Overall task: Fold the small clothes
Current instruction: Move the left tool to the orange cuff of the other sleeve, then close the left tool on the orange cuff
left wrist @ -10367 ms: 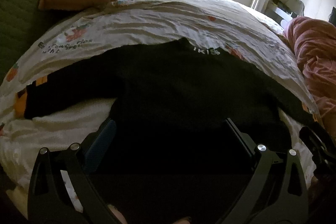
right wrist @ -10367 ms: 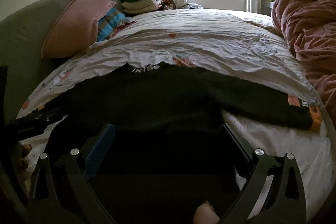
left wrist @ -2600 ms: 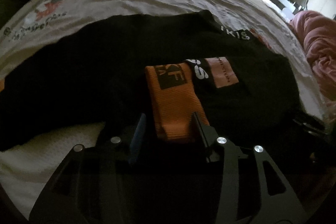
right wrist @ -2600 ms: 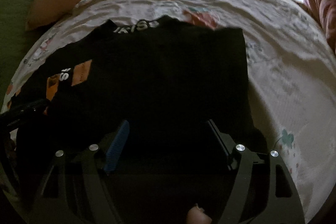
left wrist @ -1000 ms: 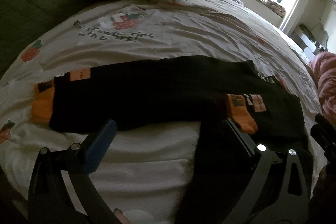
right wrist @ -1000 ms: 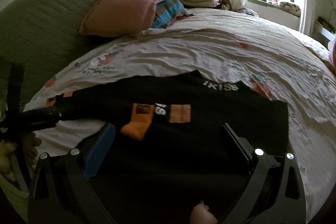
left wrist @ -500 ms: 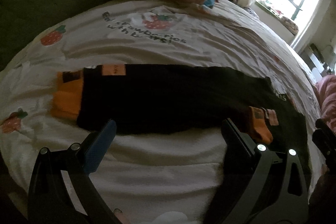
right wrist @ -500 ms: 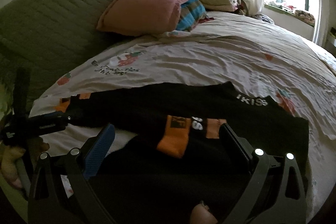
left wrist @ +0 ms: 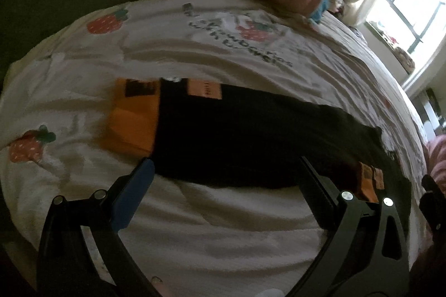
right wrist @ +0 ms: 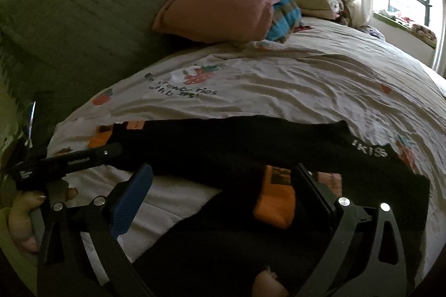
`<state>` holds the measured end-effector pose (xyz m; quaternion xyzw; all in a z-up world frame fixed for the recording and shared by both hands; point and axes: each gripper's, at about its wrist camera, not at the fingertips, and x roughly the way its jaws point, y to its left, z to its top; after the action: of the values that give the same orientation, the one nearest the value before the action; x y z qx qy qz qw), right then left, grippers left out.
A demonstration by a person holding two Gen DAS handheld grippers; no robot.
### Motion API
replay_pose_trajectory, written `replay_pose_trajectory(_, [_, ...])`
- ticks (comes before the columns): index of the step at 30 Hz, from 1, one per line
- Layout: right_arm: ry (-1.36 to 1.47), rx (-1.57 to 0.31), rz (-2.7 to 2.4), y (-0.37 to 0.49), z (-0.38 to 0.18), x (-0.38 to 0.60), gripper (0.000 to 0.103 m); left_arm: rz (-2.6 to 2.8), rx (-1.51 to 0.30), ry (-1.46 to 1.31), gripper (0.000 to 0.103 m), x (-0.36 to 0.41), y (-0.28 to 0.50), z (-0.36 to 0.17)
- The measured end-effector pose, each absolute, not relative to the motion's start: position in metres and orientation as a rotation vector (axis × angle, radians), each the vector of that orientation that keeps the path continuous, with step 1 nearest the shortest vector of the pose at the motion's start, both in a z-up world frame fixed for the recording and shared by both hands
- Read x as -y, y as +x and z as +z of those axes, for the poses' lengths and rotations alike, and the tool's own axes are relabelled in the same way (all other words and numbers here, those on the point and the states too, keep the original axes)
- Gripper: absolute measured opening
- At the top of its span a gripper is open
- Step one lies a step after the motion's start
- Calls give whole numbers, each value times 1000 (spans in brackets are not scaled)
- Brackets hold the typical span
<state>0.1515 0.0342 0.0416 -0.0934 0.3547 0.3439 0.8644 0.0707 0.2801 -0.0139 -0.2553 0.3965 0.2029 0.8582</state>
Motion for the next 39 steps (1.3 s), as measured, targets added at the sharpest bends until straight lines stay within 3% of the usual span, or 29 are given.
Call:
replay_pose_trajectory(15, [-288,-809,834,147,12,-98,98,516,-850,-672,93,-328,51,-34])
replay_pose_trajectory(26, [-267,-849,848,146,-4,-101,98,536,-759,-830,92,-355,38,-42])
replay_pose_trajectory(32, [-246,-855,838,150,-6,-97,98,599,-742,-837,69,-365,42,-45])
replay_pose_trajectory(35, [-226,-852,827,152,-4,-93,98,652,-755,-788,45,-368,50,-46])
replay_pose_trajectory(36, [-216,-852,822,153,-4,-90,98,649,-747,-782,28,-368,49,-45])
replay_pose_trajectory(37, [-209,-853,819,154,-3,-88,98,642,-742,-782,17,-368,48,-45])
replay_pose_trajectory(39, [-192,-855,812,155,-3,-82,98,631,-729,-782,15,-368,46,-43])
